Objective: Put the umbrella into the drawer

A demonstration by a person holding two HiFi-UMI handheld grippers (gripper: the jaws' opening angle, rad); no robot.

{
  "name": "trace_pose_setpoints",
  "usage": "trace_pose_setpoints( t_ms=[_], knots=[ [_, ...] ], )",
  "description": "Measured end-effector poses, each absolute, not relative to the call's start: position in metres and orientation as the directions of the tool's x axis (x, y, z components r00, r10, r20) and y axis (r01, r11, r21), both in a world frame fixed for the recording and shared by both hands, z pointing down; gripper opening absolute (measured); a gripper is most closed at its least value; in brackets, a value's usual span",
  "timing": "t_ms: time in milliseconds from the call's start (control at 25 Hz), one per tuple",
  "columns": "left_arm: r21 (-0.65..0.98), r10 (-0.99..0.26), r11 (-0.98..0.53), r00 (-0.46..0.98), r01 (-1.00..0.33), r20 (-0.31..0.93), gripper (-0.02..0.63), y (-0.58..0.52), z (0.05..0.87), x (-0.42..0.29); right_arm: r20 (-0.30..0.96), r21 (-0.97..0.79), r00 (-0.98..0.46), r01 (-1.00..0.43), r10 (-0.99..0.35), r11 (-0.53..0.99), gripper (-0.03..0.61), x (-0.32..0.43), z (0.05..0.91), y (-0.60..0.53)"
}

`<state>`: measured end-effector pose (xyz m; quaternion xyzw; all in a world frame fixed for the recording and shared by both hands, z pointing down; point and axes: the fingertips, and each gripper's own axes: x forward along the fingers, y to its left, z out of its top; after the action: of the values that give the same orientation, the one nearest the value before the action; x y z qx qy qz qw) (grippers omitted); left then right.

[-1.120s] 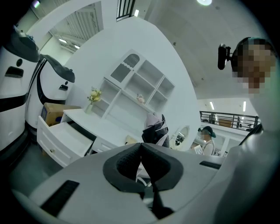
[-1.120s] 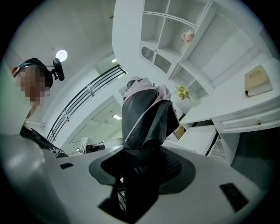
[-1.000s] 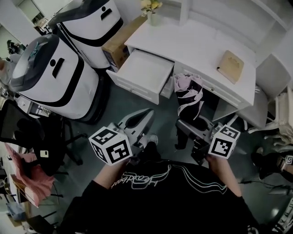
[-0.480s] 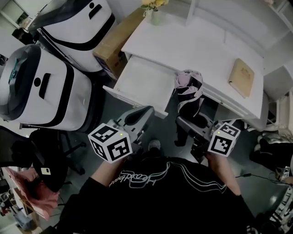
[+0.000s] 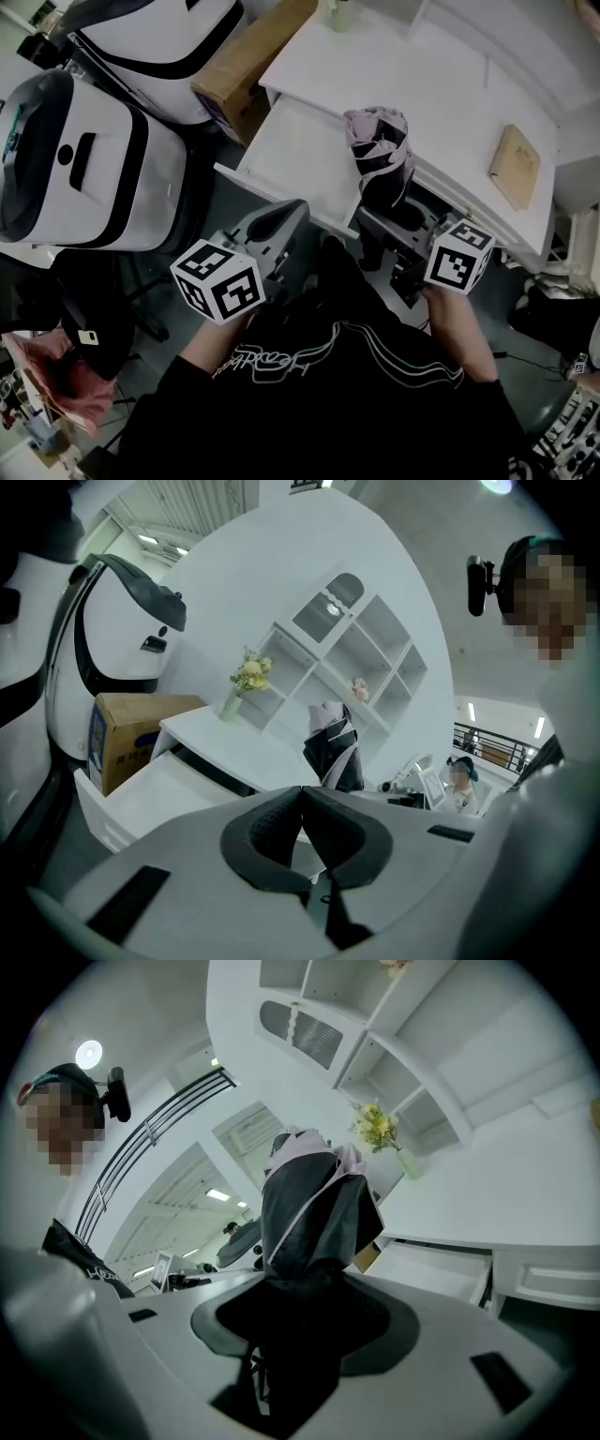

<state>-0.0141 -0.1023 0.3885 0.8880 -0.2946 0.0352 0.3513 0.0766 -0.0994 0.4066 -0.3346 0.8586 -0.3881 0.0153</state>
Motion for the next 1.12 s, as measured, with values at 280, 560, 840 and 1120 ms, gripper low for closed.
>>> trace_pose_setpoints(
  t_ms=[280,560,840,1120],
  knots=[
    [0.604,-0.566,-0.506,0.765,-0.616,0.306,0.02,-0.152,0.399,-0.035,0.28,-0.693,-0.817,-0.535,-0.504,0.483,0.225,0.061,0.432,-0.157],
    [0.607,-0.614,-0.44,0.715,-0.662,0.334,0.02,-0.194,0.409,-0.049,0.383,-0.652,-0.827,-0.557,-0.412,0.514,0.225,0.046,0.471,-0.203],
    [0.616,-0.644,-0.371,0.67,-0.695,0.369,0.02,-0.234,0.426,-0.065,0.52,-0.588,-0.808,-0.574,-0.278,0.569,0.225,0.027,0.524,-0.241],
    [0.625,-0.649,-0.311,0.64,-0.716,0.411,0.02,-0.259,0.454,-0.076,0.685,-0.463,-0.711,-0.591,-0.156,0.661,0.224,0.012,0.594,-0.261]
  ],
)
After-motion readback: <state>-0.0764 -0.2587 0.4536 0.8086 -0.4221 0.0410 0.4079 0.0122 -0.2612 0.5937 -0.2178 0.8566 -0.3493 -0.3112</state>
